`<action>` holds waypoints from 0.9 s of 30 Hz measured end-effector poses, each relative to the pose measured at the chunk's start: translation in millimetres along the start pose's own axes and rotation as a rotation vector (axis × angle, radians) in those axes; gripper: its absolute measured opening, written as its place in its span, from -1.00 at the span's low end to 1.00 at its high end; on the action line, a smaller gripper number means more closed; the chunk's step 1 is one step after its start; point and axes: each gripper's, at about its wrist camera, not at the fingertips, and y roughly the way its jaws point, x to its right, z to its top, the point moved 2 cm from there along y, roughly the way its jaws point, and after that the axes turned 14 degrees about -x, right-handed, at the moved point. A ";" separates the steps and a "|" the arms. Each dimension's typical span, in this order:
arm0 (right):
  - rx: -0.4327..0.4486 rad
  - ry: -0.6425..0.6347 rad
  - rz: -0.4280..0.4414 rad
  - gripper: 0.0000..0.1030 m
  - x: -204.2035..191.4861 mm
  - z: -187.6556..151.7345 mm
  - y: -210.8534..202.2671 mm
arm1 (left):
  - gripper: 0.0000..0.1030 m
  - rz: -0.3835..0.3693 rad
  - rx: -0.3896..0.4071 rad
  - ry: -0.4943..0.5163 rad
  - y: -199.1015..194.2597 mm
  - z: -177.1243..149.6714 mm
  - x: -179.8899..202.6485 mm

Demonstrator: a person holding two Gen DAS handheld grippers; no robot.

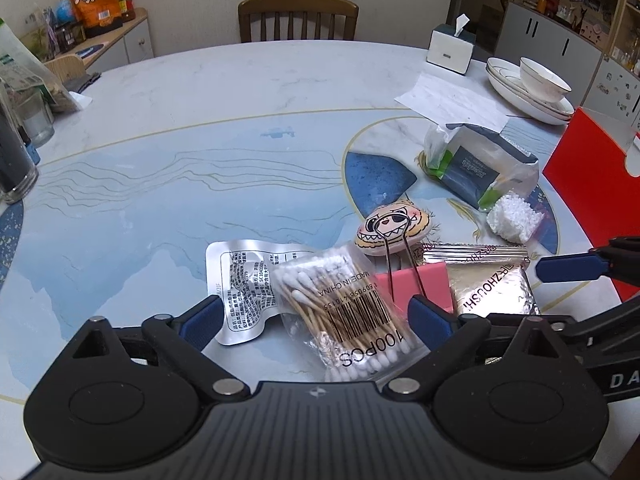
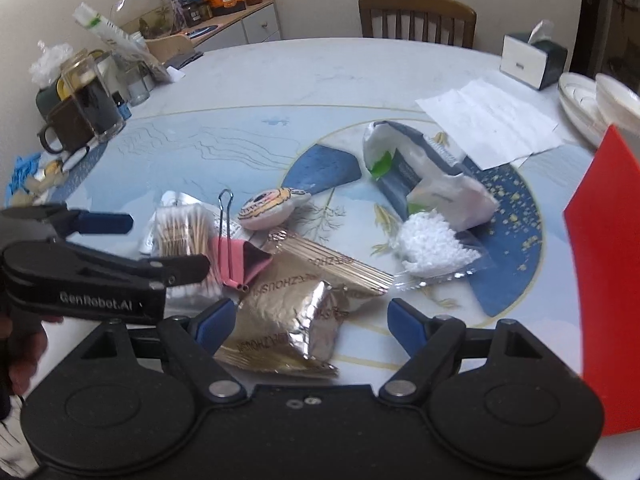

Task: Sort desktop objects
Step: 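Grasp the cotton swab bag with left tool while right tool grasps gold foil packet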

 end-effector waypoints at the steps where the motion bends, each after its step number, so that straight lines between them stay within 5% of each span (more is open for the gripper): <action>1: -0.002 0.002 0.007 0.59 0.2 1.1 2.3 | 0.86 0.002 -0.001 0.002 0.9 0.6 0.0; 7: -0.033 0.008 0.022 0.55 -0.2 5.5 15.7 | 0.47 -0.004 -0.027 0.021 7.3 3.4 3.5; 12: -0.057 0.013 0.048 0.44 1.9 5.8 20.8 | 0.40 -0.011 -0.025 0.013 7.8 4.1 2.9; 22: -0.055 0.003 0.055 0.14 3.6 6.6 18.5 | -0.19 -0.026 -0.026 -0.011 5.3 6.7 0.7; 27: -0.047 -0.006 0.055 -0.01 5.3 5.4 14.9 | -0.31 -0.046 -0.019 -0.028 3.4 5.1 -1.6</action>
